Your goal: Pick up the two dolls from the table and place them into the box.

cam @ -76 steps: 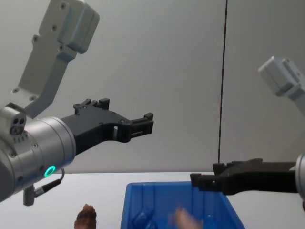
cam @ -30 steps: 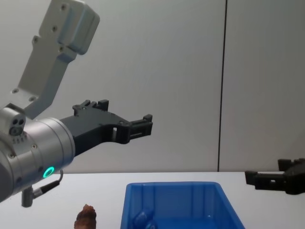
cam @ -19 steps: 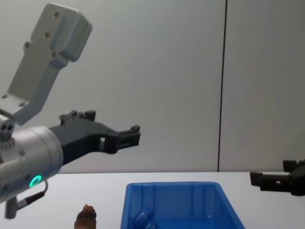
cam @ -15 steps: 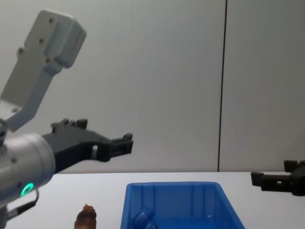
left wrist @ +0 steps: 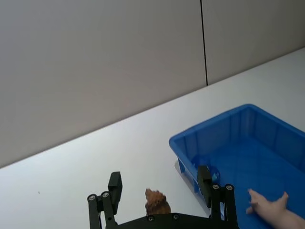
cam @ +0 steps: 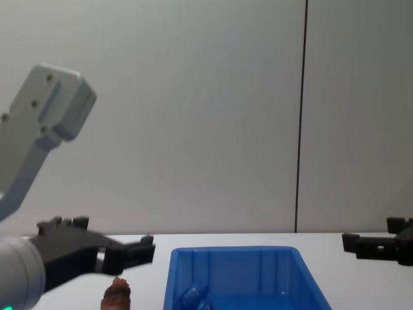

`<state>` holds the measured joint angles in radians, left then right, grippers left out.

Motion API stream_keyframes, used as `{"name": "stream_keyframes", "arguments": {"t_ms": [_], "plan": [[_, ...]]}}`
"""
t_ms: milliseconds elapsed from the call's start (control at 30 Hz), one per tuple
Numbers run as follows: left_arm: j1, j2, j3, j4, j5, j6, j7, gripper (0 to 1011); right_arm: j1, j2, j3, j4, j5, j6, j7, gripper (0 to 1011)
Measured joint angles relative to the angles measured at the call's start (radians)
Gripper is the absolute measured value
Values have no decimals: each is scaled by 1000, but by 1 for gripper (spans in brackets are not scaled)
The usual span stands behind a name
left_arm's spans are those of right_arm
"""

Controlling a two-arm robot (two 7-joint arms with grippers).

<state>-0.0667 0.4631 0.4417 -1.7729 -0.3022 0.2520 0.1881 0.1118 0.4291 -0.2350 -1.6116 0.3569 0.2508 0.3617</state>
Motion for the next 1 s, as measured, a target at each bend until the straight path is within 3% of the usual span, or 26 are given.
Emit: {"name": "stream_keyframes", "arguments": {"t_ms": [467,1000], "plan": [[47,3,0,23,-68,28,4,1001,-1,1,1,-1,1,0,0,1001],[49,-14,-9,110,-90,7,-42,1001,-2,2,1,-1,1,0,0,1001]]}}
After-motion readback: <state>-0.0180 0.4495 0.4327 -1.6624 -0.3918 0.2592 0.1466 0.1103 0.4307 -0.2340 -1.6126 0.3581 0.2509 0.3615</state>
